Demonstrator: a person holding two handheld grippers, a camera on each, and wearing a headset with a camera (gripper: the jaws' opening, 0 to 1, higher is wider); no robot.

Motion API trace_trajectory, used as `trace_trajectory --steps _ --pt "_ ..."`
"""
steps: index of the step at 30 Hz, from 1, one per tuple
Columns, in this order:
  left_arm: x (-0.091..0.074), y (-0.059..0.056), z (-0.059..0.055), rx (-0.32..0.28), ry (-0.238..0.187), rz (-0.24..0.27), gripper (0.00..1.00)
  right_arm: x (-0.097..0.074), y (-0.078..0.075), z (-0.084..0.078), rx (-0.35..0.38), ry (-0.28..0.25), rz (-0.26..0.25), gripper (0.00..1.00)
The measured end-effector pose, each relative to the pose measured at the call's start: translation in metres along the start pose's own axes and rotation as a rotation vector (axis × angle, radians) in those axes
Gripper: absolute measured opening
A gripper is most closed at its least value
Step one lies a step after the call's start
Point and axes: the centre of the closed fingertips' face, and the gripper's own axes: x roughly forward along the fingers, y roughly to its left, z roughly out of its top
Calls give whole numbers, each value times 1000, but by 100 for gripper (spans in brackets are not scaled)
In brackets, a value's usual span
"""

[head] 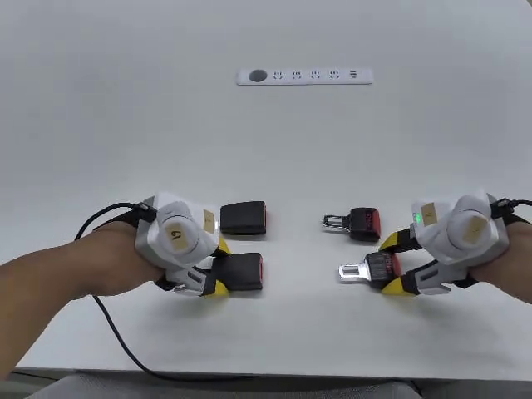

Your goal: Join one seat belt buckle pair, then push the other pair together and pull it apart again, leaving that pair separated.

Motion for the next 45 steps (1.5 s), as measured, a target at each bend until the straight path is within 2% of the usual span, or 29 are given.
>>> trace_trajectory --steps 15,17,26,40,45 --pt "2 0 -1 25 2 -13 33 1 -2 0 10 11 -2 34" --pt "2 0 -1 12 10 -14 33 1 -1 0 15 8 -6 34" --pt "3 -2 2 24 49 -25 33 4 -3 4 45 5 -34 34" --pt "0 -7 8 23 55 -21 33 26 11 37 61 -39 -25 33" --pt "0 -6 7 25 51 -22 33 35 17 54 75 -64 -20 33"
